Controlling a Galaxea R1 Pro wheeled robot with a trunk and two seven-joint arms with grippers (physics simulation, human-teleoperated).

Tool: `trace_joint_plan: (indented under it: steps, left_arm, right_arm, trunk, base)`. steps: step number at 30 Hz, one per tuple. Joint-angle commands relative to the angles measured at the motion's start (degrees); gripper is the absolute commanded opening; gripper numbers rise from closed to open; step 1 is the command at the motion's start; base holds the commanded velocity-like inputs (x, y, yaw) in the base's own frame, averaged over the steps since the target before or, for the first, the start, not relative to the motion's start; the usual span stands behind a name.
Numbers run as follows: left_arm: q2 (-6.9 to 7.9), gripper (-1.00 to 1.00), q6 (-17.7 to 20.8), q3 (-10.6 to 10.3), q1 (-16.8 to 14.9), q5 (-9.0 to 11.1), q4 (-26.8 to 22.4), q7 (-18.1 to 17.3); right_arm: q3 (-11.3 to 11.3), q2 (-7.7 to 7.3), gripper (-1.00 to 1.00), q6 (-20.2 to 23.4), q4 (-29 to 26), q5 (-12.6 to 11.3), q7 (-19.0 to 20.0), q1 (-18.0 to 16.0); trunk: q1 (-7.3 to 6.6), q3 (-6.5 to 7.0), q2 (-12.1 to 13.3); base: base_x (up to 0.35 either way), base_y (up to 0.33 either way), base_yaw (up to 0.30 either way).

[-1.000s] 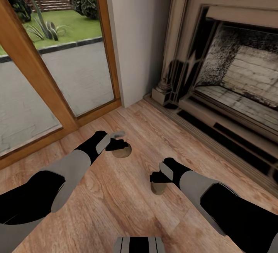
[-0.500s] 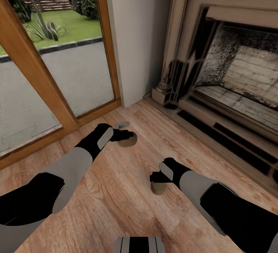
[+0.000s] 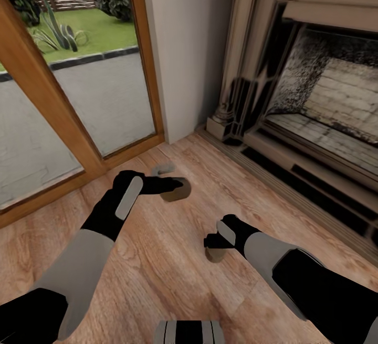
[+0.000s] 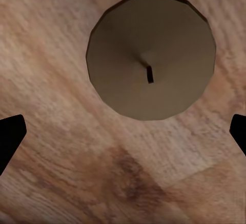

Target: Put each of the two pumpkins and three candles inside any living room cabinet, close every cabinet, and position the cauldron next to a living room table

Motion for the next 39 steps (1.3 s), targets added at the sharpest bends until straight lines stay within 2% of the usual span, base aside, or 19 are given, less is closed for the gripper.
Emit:
trace_joint_plan:
  steps: [1,7,11,14,19,39]
  left_arm:
    - [0.05,-1.0,0.4,0.0,0.1,0.5,-0.4,0.4]
    - [0.14,-1.0,0.7,0.2,0.3,0.6,-0.9,0.4]
    - [0.14,-1.0,0.7,0.2,0.3,0.5,-1.0,0.4]
    - [0.14,-1.0,0.7,0.3,0.3,0.5,-1.0,0.4]
    - [0.13,-1.0,0.7,1.6,0.3,0.5,-1.0,0.5]
    - [0.06,-1.0,0.6,2.0,0.3,0.4,-0.6,0.7]
  right_arm:
    - [0.3,0.0,1.0,0.2,-0.1,-0.6,-0.5,0.0]
    - [0.3,0.0,1.0,0.1,-0.1,-0.6,-0.5,0.0]
    - [0.3,0.0,1.0,-4.8,-0.1,-0.5,-0.5,0.2]
    - [0.4,0.0,1.0,-5.9,-0.1,-0.5,-0.5,1.1]
    - [0.5,0.0,1.0,-8.3,-0.1,-0.4,-0.5,1.4]
    - [0.5,0.0,1.0,-8.8,-0.1,-0.4,-0.5,1.6]
  trunk:
    - [0.01,-0.27,0.0]
    - [0.16,-1.6,-0.1]
    - [0.16,-1.6,-0.1]
    - [0.16,-1.6,-0.1]
    - [0.16,-1.6,-0.1]
    - [0.19,-1.82,-0.1]
  base:
    - [0.0,0.0,0.0]
    - [0.0,0.0,0.0]
    - [0.0,0.0,0.0]
    - [0.0,0.0,0.0]
    - [0.0,0.0,0.0]
    - [0.06,0.0,0.0]
